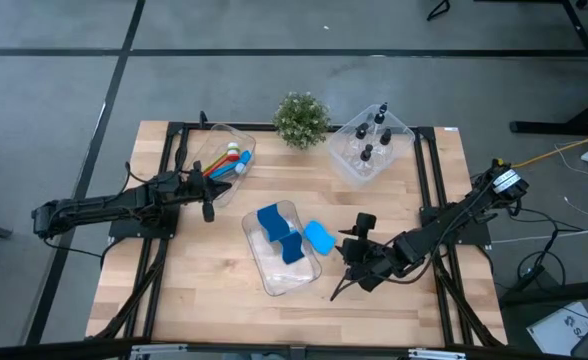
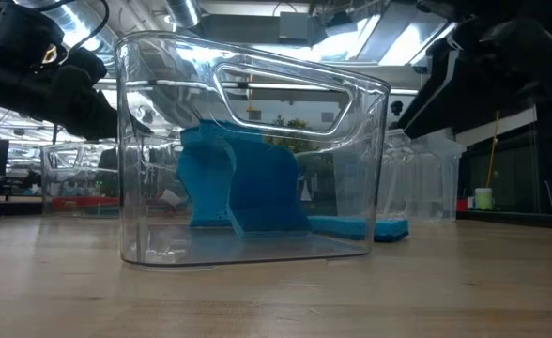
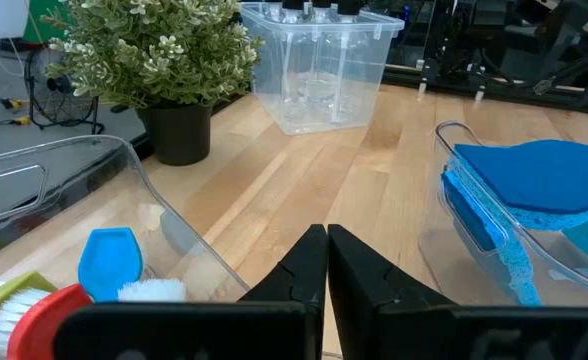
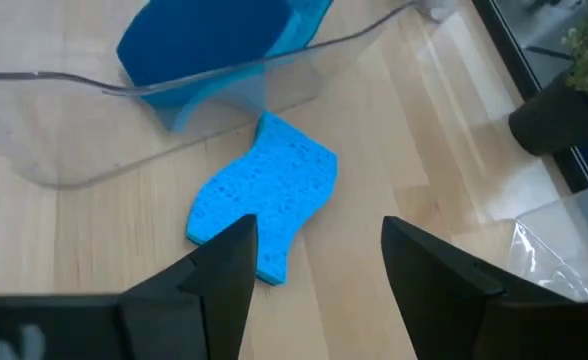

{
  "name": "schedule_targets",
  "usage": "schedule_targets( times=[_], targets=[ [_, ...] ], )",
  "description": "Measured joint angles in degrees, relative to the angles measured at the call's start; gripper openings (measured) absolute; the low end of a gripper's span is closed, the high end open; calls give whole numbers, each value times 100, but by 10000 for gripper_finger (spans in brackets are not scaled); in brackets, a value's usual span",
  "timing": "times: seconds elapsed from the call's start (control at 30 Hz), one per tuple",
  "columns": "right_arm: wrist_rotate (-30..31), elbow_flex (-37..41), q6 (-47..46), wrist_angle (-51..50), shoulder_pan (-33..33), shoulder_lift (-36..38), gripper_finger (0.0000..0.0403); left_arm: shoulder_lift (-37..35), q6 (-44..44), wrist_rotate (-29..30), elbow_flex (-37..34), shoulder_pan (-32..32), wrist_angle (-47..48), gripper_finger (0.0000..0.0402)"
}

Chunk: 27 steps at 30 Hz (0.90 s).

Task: Pick & Place Kitchen Sink Supplies
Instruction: Put the sponge into the bottom transparent bin

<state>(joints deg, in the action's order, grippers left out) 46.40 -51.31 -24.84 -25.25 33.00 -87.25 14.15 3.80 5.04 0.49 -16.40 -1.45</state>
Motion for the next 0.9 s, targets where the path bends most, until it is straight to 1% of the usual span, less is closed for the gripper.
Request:
schedule_targets(
  times=[0.1, 0.27, 0.57, 0.9],
  targets=[
    [-172, 0, 90, 37, -41, -2, 212, 0, 3, 0, 0, 0, 0, 9],
    [-745, 0, 107, 64, -173, 0, 212, 0, -2, 2, 0, 0, 0, 13],
    [-761, 0, 111, 92, -253, -2, 212, -1, 1, 2, 0, 0, 0, 6],
    [-753, 0, -19, 275, -252, -11, 212, 0, -1, 2, 0, 0, 0, 13]
  ],
)
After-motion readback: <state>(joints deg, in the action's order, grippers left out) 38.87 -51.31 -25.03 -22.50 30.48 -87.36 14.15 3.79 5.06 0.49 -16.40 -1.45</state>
